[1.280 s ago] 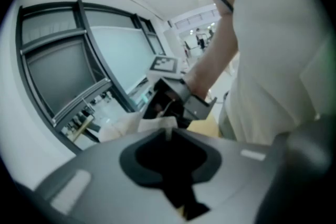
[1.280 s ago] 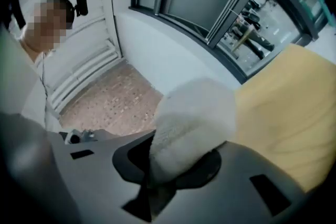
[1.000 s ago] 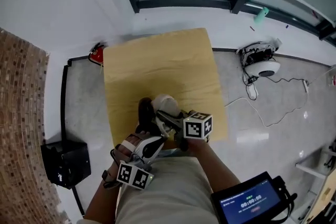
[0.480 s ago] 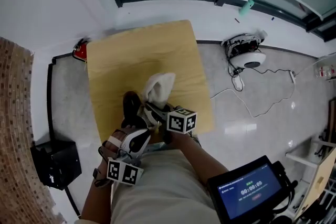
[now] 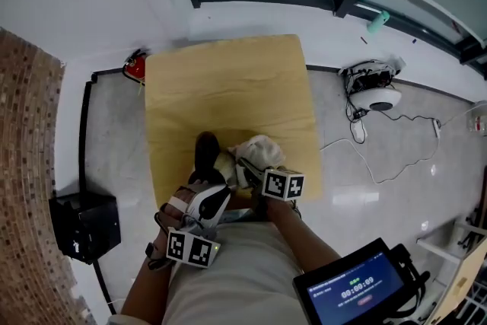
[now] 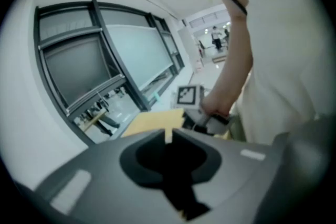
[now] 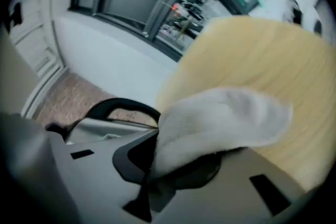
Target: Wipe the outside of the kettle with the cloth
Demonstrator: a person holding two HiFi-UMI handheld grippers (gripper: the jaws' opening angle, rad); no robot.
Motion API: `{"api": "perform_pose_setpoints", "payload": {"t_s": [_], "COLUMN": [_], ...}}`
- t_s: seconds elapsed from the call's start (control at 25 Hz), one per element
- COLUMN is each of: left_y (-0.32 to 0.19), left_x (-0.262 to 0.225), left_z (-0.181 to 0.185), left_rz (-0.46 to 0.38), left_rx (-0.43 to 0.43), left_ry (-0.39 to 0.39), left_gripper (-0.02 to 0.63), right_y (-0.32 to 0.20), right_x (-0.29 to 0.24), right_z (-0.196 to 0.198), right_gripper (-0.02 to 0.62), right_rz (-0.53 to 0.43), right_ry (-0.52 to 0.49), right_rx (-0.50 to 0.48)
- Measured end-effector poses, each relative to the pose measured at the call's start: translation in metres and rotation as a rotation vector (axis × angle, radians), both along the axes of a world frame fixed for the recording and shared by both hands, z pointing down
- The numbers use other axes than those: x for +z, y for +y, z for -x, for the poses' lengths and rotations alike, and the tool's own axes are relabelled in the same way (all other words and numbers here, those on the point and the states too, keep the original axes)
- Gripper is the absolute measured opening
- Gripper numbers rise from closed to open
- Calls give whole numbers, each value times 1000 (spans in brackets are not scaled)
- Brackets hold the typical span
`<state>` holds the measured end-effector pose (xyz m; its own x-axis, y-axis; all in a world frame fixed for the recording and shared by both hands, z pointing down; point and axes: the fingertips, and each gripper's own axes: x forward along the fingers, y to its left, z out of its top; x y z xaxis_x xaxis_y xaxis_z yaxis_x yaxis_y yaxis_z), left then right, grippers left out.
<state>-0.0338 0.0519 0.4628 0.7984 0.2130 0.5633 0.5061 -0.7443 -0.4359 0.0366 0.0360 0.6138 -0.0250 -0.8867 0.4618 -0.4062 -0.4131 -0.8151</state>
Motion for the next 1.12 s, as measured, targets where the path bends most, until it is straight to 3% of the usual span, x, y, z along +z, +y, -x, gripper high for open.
{"api": "perform_pose_setpoints", "payload": {"t_s": [0.08, 0.16, 0.2, 0.24, 0.28, 0.36, 0.44, 0.52, 0.64, 0.84, 0.92, 1.12], "left_y": [0, -8, -20, -40, -64, -110, -132, -141, -148, -138, -132, -139], "left_x": [3, 1, -3, -8, -12, -7, 12, 23, 23, 20, 18, 19], "left_z": [-1, -3, -6, -9, -11, -4, 10, 16, 11, 0, -1, 16], "left_rz": [10, 32, 55, 94, 165, 428, 723, 918, 1118, 1289, 1386, 1471], "left_rx": [-1, -42, -112, -219, -349, -579, -683, -724, -779, -809, -852, -1076], "left_ry": [-31, -65, -61, -40, -16, -19, -95, -128, -73, -13, 3, 161], "left_gripper": [26, 24, 2, 23, 0, 0, -8, -11, -11, -11, -8, 9], "right_y": [29, 56, 64, 65, 61, 48, 37, 29, 18, 3, -13, -59], "right_x": [-15, -15, -13, -12, -12, -17, -22, -20, -12, -16, -27, -43], "right_z": [32, 75, 89, 97, 102, 114, 128, 129, 93, -4, -24, -43], "right_gripper": [87, 87, 87, 87, 87, 87, 87, 87, 87, 87, 87, 87], "right_rz": [57, 110, 114, 108, 96, 51, 17, 9, -36, -210, -266, -294], "right_ry": [28, -93, -164, -212, -249, -336, -406, -440, -503, -496, -468, -355], "right_rx": [-187, -349, -394, -425, -454, -499, -518, -462, -241, 117, 157, 100]}}
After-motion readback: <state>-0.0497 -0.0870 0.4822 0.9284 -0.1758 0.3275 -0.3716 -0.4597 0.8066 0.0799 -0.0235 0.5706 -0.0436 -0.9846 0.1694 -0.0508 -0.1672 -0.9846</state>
